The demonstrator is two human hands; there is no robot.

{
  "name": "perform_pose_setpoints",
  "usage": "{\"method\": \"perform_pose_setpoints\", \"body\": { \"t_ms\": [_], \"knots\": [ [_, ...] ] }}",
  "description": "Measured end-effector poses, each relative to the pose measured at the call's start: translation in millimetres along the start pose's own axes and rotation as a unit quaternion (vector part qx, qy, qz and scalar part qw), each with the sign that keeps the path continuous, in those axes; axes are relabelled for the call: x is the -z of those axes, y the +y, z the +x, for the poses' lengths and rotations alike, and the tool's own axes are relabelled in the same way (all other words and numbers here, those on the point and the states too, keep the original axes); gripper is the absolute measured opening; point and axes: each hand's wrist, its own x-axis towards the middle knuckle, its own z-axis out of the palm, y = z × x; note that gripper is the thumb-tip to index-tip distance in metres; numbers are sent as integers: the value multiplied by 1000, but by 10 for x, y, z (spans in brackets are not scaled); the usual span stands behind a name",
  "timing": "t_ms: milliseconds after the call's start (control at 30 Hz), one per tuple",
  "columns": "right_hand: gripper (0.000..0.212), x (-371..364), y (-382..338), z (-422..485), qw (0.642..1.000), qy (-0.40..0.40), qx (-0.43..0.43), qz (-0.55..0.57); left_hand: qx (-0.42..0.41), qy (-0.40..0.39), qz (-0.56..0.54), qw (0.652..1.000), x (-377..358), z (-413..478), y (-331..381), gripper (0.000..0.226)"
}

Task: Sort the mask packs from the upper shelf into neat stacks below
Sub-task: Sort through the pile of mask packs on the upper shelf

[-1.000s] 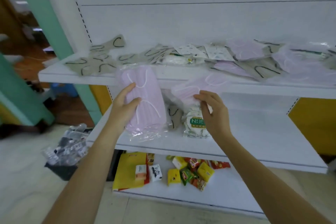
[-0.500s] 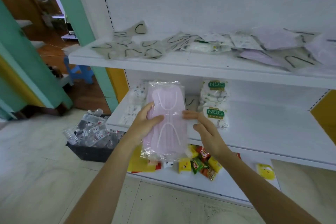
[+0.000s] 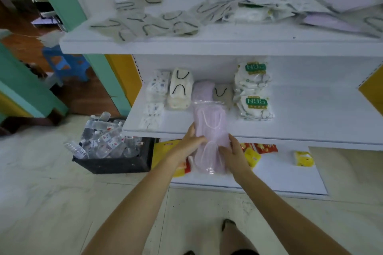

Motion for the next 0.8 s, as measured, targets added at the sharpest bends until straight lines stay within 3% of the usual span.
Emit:
{"method": "perform_pose_setpoints", "body": {
  "t_ms": [100, 267, 500, 600, 667, 733, 800],
  "knots": [
    [52, 36, 23, 311, 999, 27, -2, -33, 13, -23, 3, 1000, 46, 279, 9, 55],
    [52, 28, -125, 1107, 1000, 19, -4, 18, -42, 59, 63, 995, 118, 1054, 181, 65],
    [36, -113, -313, 2796, 999, 34, 27, -16, -118, 124, 129, 977, 395, 2291, 567, 59],
    [28, -206, -282, 3294, 997, 33, 22, -67, -147, 129, 147, 970, 538, 2661, 493, 40],
    [30, -283, -222, 3552, 995, 16, 23, -97, -184, 137, 239, 943, 626, 2853, 355, 18],
    [32, -369, -123, 3748, 990, -1, 5, -139, -186, 123, 382, 897, 693, 3000, 191, 33],
    [37, -446, 17, 3863, 985, -15, -10, -171, -190, 96, 527, 823, 712, 3076, 81, 42]
  ]
}}
